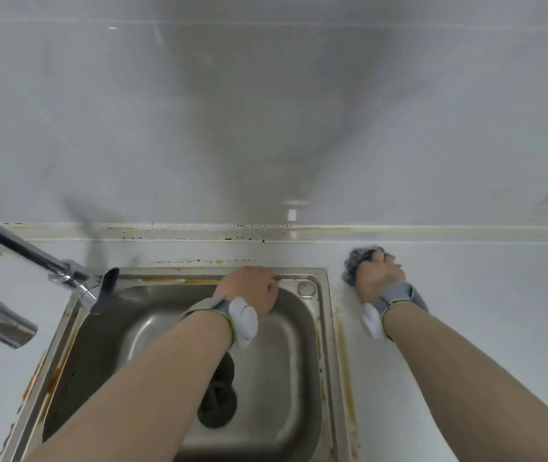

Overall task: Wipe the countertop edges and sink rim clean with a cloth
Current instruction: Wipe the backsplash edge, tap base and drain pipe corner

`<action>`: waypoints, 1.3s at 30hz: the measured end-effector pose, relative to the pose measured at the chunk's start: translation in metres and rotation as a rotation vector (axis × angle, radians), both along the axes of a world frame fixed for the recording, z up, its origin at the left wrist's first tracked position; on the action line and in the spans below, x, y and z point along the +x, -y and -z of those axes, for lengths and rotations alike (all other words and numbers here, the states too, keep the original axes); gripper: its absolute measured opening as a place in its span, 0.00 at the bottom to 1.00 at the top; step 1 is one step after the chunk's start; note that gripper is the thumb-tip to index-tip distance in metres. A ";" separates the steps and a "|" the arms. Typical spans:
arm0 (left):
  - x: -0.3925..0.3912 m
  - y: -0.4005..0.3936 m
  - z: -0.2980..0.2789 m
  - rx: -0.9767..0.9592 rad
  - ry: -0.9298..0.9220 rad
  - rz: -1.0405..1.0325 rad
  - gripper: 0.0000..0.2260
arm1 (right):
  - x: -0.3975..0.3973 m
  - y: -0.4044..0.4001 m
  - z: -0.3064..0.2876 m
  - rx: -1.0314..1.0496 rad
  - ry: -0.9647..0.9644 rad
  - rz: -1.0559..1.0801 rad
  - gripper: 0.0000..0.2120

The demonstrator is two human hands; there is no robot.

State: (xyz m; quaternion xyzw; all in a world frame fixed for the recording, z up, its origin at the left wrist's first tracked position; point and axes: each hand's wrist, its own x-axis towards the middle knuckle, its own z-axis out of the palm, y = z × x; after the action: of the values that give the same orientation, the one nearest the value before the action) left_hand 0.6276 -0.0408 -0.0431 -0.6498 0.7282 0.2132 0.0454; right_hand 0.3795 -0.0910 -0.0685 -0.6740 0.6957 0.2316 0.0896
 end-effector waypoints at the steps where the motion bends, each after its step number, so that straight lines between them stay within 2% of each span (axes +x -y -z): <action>1: -0.005 0.004 0.002 -0.009 0.002 0.035 0.14 | -0.007 -0.004 0.001 0.012 -0.012 0.038 0.17; 4: -0.027 0.017 0.010 0.000 -0.030 0.123 0.13 | -0.025 -0.017 0.003 0.035 -0.024 0.126 0.16; 9: -0.059 0.037 0.025 0.130 -0.011 0.181 0.30 | -0.025 -0.012 0.006 0.059 -0.062 0.171 0.18; 14: -0.063 0.035 0.031 0.184 0.061 0.219 0.36 | -0.030 0.026 0.011 0.043 0.007 0.155 0.19; 17: -0.066 0.045 0.025 0.257 0.071 0.190 0.36 | -0.026 0.045 0.016 -0.010 0.042 0.168 0.18; 20: -0.072 0.048 0.019 0.309 0.086 0.129 0.31 | -0.021 0.046 0.023 -0.003 0.090 0.179 0.17; 23: -0.078 0.045 0.013 0.353 0.116 0.143 0.28 | -0.031 0.037 0.033 0.011 0.280 0.250 0.16; 26: -0.082 0.052 0.011 0.362 0.140 0.140 0.27 | -0.052 0.022 0.026 -0.255 0.582 0.378 0.14; 28: -0.085 0.058 0.015 0.377 0.163 0.141 0.26 | -0.072 0.015 0.009 -0.536 0.792 0.582 0.16; 30: -0.086 0.061 0.019 0.381 0.178 0.134 0.24 | -0.094 0.018 -0.006 -0.818 0.890 0.782 0.17; 32: -0.086 0.061 0.021 0.377 0.178 0.132 0.23 | -0.110 0.031 -0.017 -0.928 0.846 0.935 0.19; 34: -0.086 0.059 0.019 0.395 0.175 0.128 0.24 | -0.115 0.043 -0.016 -0.863 0.812 1.001 0.20; 36: -0.085 0.058 0.019 0.394 0.171 0.119 0.24 | -0.104 0.050 -0.009 -0.735 0.740 0.968 0.19; 39: -0.083 0.059 0.025 0.391 0.177 0.113 0.23 | -0.055 0.050 0.003 -0.669 0.668 0.814 0.18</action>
State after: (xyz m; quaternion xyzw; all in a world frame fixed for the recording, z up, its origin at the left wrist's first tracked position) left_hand 0.5446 -0.0996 -0.0678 -0.6029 0.7014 0.2898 0.2462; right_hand 0.3248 -0.1406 -0.0714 -0.3826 0.8660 -0.2750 0.1674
